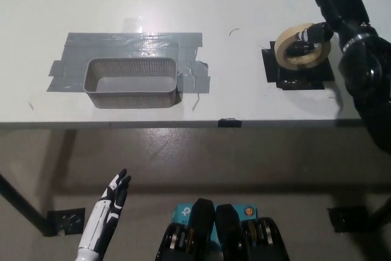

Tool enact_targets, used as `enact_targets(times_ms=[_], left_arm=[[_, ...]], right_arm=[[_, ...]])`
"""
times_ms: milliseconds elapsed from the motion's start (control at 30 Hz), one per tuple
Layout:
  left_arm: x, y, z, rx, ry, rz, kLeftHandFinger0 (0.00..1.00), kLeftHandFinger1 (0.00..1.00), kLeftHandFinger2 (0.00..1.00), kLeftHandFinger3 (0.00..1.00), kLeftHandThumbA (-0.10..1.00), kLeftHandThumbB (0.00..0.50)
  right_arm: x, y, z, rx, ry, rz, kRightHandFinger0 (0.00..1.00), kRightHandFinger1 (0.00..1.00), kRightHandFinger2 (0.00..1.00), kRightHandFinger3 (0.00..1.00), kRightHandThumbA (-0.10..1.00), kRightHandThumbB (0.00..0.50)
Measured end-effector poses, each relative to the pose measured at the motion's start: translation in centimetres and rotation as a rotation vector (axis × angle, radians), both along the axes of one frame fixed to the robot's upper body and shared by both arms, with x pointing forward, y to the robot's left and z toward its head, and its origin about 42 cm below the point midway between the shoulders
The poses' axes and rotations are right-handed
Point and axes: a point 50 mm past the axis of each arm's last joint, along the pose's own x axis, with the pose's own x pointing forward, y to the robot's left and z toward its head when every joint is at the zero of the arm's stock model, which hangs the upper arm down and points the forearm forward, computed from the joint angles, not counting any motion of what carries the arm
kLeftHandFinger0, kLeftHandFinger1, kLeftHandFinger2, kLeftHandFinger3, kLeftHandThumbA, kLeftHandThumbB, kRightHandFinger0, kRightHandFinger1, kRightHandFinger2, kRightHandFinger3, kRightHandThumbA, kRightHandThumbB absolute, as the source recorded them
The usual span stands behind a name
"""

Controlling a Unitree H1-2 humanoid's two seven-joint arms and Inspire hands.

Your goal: The robot picks the tape placed on the black area with right hand and places it in the small grey container.

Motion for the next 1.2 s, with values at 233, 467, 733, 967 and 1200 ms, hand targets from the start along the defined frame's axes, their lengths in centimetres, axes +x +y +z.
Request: enact_targets(times_ms=[233, 467, 733, 967, 1200], left_arm=[[0.0, 0.0, 0.1, -0.005, -0.002, 0.000, 1.00, 1.00, 1.00, 1.00, 1.00, 0.109], [0.3, -0.1, 0.3, -0.009, -0.010, -0.002, 1.00, 1.00, 1.00, 1.00, 1.00, 0.119], [0.4, -0.1, 0.4, -0.012, -0.013, -0.003, 1.00, 1.00, 1.00, 1.00, 1.00, 0.117], [0.4, -0.1, 0.4, -0.015, -0.013, -0.003, 1.00, 1.00, 1.00, 1.00, 1.00, 0.112], [0.4, -0.1, 0.4, -0.016, -0.013, -0.003, 1.00, 1.00, 1.00, 1.00, 1.00, 0.116]], right_arm=[[1.4, 0.1, -1.2, -0.084, 0.088, -0.042, 1.00, 1.00, 1.00, 1.00, 1.00, 0.474], [1.8, 0.8, -0.6, -0.137, 0.144, -0.030, 1.00, 1.00, 1.00, 1.00, 0.98, 0.486], [2.4, 0.3, -1.5, -0.159, 0.206, -0.055, 1.00, 1.00, 1.00, 1.00, 0.98, 0.486], [2.8, 1.0, -2.9, -0.184, 0.263, -0.068, 1.00, 1.00, 1.00, 1.00, 0.91, 0.481], [3.2, 1.1, -4.6, -0.218, 0.284, -0.080, 0.51, 0.59, 0.66, 0.71, 0.32, 0.348]])
